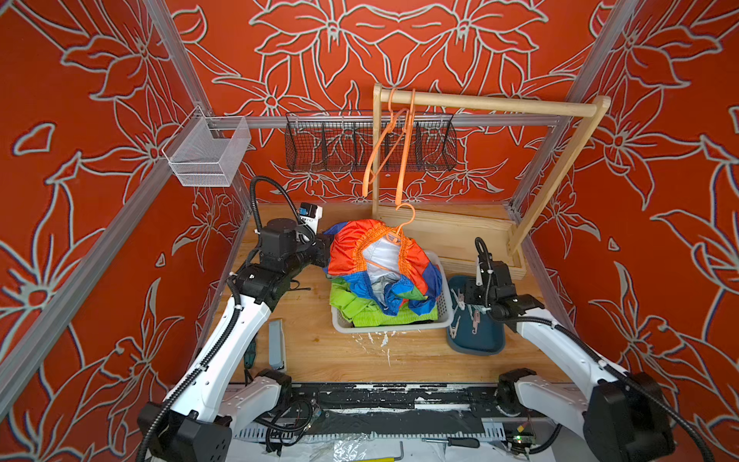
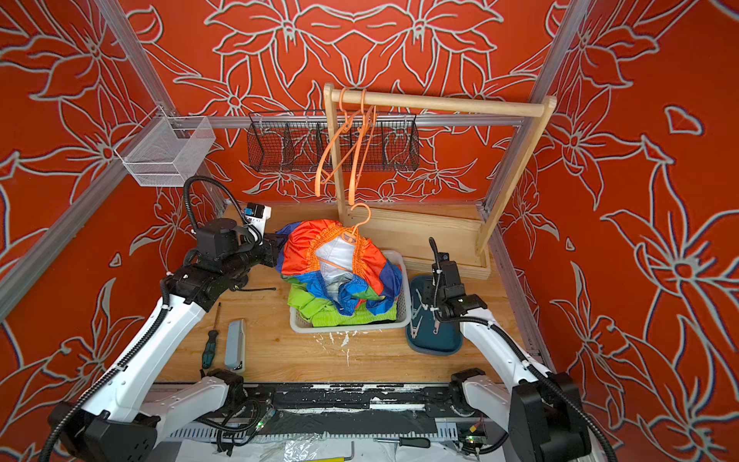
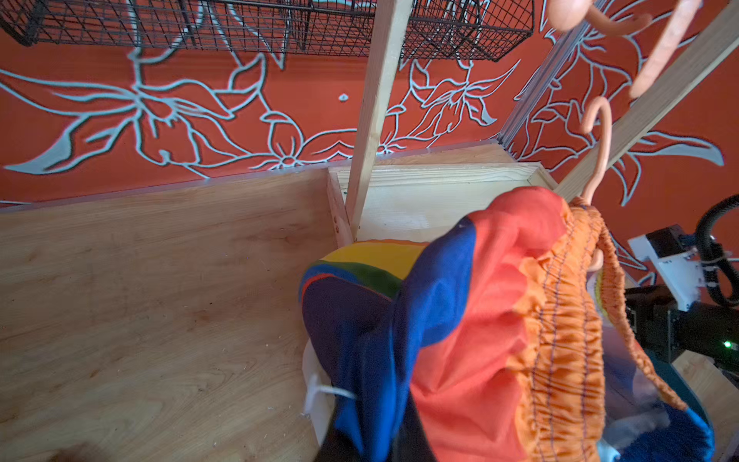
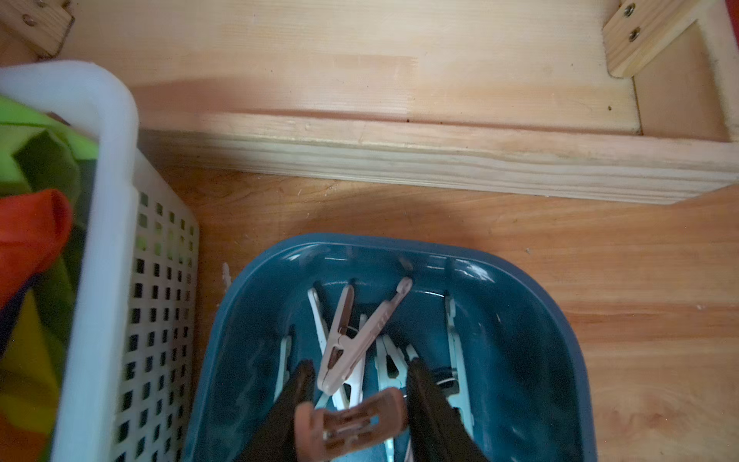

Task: Remove the clothespins securing shorts to the hanger
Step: Place the clothespin in the storage box.

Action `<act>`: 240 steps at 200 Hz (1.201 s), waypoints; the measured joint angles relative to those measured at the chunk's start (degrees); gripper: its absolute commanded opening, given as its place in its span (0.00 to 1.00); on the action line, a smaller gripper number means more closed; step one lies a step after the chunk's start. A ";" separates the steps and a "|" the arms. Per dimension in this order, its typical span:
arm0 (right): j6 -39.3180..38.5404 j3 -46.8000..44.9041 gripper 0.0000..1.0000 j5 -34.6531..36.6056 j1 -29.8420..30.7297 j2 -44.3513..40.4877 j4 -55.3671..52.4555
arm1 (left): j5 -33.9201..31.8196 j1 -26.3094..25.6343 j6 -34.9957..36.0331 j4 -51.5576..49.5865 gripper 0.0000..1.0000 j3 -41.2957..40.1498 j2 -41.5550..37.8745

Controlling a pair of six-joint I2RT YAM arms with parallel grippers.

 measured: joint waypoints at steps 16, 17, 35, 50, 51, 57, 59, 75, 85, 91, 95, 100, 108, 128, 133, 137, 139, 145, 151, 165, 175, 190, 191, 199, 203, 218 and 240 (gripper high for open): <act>0.17 0.00 0.53 0.50 -0.15 -0.39 1.05 | 0.79 0.02 -0.02 0.17 0.00 -0.37 -0.13; 0.20 0.00 0.53 0.52 -0.17 -0.44 1.07 | 0.81 0.02 -0.02 0.17 0.00 -0.37 -0.13; 0.02 0.00 0.55 0.68 -0.39 -2.01 1.25 | 1.46 0.04 -0.17 0.31 0.00 -0.48 -0.13; -0.22 0.00 0.56 0.61 -0.52 -4.39 1.20 | 2.10 0.04 -0.22 0.55 0.00 -0.48 -0.13; -0.24 0.02 0.56 0.57 -0.55 -4.72 1.18 | 2.16 0.04 -0.22 0.57 0.00 -0.48 -0.13; -0.37 0.02 0.56 0.09 -0.59 -5.88 1.22 | 2.47 0.04 -0.24 0.66 0.00 -0.48 -0.13; -0.46 0.04 0.57 -0.15 -0.59 -6.40 1.22 | 2.56 0.04 -0.24 0.70 0.00 -0.48 -0.13; -1.05 0.92 0.58 -3.02 -0.72 -9.84 0.98 | 3.87 0.09 -0.26 0.94 0.00 -0.48 -0.13; -1.33 2.86 0.59 -5.84 -0.74 -11.19 1.01 | 4.90 0.09 -0.31 1.25 0.00 -0.48 -0.13; -1.33 4.39 0.59 -7.43 -0.74 -11.47 1.03 | 5.42 0.09 -0.39 1.44 0.00 -0.48 -0.13; -1.33 5.75 0.59 -8.79 -0.74 -11.56 1.07 | 5.86 0.09 -0.39 1.57 0.00 -0.48 -0.11; -1.29 7.32 0.60 -10.56 -0.74 -11.54 1.49 | 6.32 0.11 -0.42 1.70 0.00 -0.48 -0.11; -1.07 10.25 0.60 -13.55 -0.74 -11.26 2.12 | 6.97 0.11 -0.46 1.88 0.00 -0.48 -0.11; 1.07 15.98 0.62 -20.83 -0.74 -9.68 6.27 | 8.15 0.11 -0.66 2.16 0.00 -0.48 -0.11; 1.92 16.92 0.62 -22.58 -0.74 -9.11 7.54 | 8.50 0.11 -0.72 2.25 0.00 -0.48 -0.07; 2.64 17.59 0.62 -24.09 -0.74 -8.61 8.81 | 8.74 0.11 -0.81 2.32 0.00 -0.48 -0.04; 3.19 17.88 0.62 -25.00 -0.74 -8.28 9.44 | 8.85 0.11 -0.83 2.34 0.00 -0.48 -0.02; 4.26 18.58 0.62 -26.91 -0.74 -7.43 11.23 | 9.16 0.11 -0.87 2.45 0.00 -0.48 0.04; 5.66 19.10 0.62 -28.89 -0.72 -6.34 13.25 | 9.57 0.11 -0.94 2.64 0.00 -0.48 0.20; 9.07 19.54 0.62 -32.72 -0.70 -3.61 17.73 | 10.29 0.13 -1.14 3.04 0.00 -0.52 0.55; 10.95 19.54 0.62 -34.91 -0.68 -1.79 20.13 | 10.69 0.15 -1.27 3.28 0.00 -0.70 0.74; 13.62 19.54 0.62 -37.03 -0.50 0.68 23.15 | 11.19 0.26 -1.44 3.65 0.00 -1.25 0.79; 13.73 19.54 0.62 -37.11 -0.48 0.76 23.23 | 11.21 0.26 -1.46 3.65 0.00 -1.27 0.81; 14.99 19.54 0.62 -37.99 -0.39 1.81 24.72 | 11.41 0.33 -1.51 3.65 0.00 -1.46 0.85; 15.52 19.54 0.62 -38.47 -0.28 2.27 25.53 | 11.50 0.33 -1.53 3.65 0.00 -1.51 0.87; 17.46 19.54 0.62 -39.47 0.04 3.65 28.20 | 11.65 0.35 -1.68 3.76 0.00 -1.55 0.96; 19.69 19.65 0.62 -40.46 1.14 5.77 31.74 | 11.98 0.37 -1.75 4.13 0.00 -1.55 0.96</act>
